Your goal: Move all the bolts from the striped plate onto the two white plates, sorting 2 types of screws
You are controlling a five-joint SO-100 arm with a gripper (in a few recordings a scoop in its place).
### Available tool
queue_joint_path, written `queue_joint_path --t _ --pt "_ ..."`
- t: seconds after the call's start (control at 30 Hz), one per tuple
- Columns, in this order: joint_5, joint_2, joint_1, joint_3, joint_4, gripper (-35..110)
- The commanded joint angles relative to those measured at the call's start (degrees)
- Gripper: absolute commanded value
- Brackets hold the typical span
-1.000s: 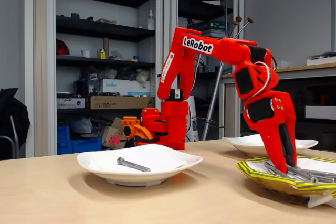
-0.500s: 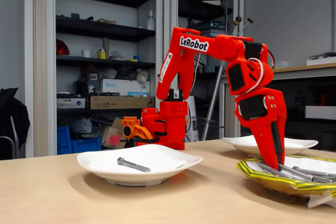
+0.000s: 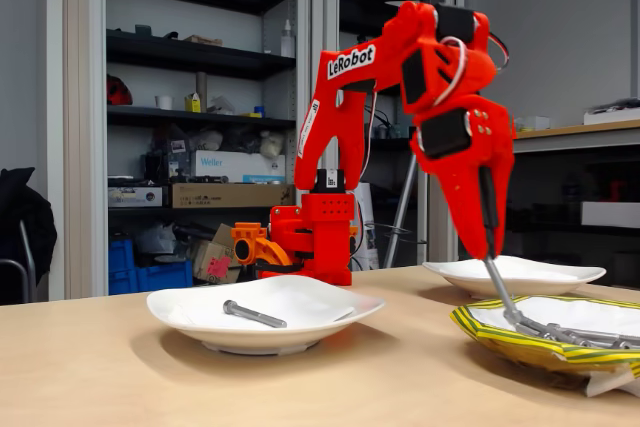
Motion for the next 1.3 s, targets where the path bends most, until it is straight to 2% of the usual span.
queue_joint_path --t 0.0,0.33,0.7,0.8,1.07,1.27 --pt "-2.8 5.6 3.6 -1.1 2.7 0" --pt "-12.3 13.4 13.5 5.2 6.9 0" --pt "-24.7 19.6 27.2 20.9 1.6 0" --pt "-24.6 19.1 28.7 24.7 -1.0 0" --pt "-21.4 18.3 25.2 28.7 -5.6 11" --pt "-18.1 18.5 22.1 28.7 -5.7 11"
